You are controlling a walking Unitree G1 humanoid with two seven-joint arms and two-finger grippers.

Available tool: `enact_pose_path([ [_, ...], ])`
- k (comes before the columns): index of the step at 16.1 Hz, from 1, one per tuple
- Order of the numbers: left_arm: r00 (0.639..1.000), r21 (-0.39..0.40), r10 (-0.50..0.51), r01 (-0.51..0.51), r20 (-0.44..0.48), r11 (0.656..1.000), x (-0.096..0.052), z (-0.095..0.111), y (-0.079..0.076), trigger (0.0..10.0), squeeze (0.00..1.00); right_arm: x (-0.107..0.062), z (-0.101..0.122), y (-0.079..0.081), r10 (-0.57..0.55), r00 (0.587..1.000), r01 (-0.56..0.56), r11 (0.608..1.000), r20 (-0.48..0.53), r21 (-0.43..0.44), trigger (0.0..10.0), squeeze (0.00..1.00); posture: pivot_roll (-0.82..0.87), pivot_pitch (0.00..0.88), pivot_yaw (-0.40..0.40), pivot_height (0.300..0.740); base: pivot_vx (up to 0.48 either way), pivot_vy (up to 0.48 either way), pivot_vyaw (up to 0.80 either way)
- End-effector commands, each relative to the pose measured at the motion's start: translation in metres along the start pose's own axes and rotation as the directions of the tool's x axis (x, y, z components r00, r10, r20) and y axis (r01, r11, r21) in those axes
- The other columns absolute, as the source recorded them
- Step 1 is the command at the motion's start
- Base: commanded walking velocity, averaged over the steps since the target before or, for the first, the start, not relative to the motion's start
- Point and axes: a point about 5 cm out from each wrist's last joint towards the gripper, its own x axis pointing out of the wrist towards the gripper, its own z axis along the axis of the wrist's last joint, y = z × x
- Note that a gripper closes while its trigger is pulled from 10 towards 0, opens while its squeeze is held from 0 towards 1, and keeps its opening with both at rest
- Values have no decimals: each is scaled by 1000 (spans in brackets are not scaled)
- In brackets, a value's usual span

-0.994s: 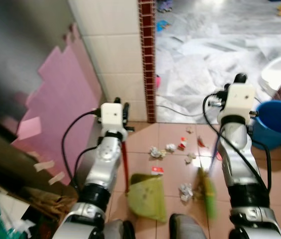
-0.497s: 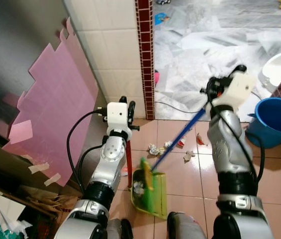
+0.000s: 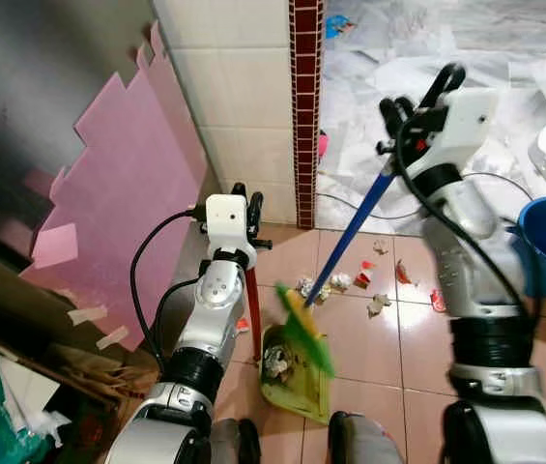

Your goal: Sweep floor

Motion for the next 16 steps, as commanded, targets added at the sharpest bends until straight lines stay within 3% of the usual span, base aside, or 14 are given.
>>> enact_pose_path([
  [1, 1000, -73, 9, -8, 22, 997, 3, 8, 2, 10000, 0, 1, 26, 0, 45, 994, -38, 997, 98, -72, 10000, 0, -109, 120, 123, 740, 0, 0, 0],
  [3, 999, -69, -22, 26, 48, 997, 3, 14, 4, 10000, 0, -9, 29, -15, 4, 993, 16, 985, 115, -171, 10000, 0, -111, 113, 120, 740, 0, 0, 0],
  [5, 998, -71, -23, 27, 57, 997, 1, 18, 10, 10000, 0, -25, 24, -25, -44, 992, 84, 930, 118, -358, 10000, 0, -112, 111, 122, 740, 0, 0, 0],
  [6, 997, -30, 0, 2, 74, 1000, 0, 23, 14, 10000, 0, -33, 18, -27, -80, 990, 118, 917, 112, -381, 10000, 0, -114, 109, 124, 740, 0, 0, 0],
  [7, 996, -30, 20, -18, 88, 999, 0, 30, 20, 10000, 0, -50, -2, -28, -185, 980, 197, 919, 69, -341, 10000, 0, -112, 102, 132, 740, 0, 0, 0],
  [9, 993, -21, 1, 1, 119, 1000, 1, 42, 23, 10000, 0, -58, -18, -17, -204, 978, 205, 915, 39, -346, 10000, 0, -112, 112, 146, 740, 0, 0, 0],
  [14, 990, -35, 9, -4, 143, 999, 6, 57, 23, 10000, 0, -54, -21, 2, -183, 981, 195, 916, 67, -350, 10000, 0, -112, 101, 151, 740, 0, -284, -640],
  [16, 989, -41, 8, -2, 150, 999, 7, 60, 21, 10000, 0, -52, -19, 2, -180, 980, 197, 914, 81, -354, 10000, 0, -115, 99, 151, 740, 0, -403, -509],
])
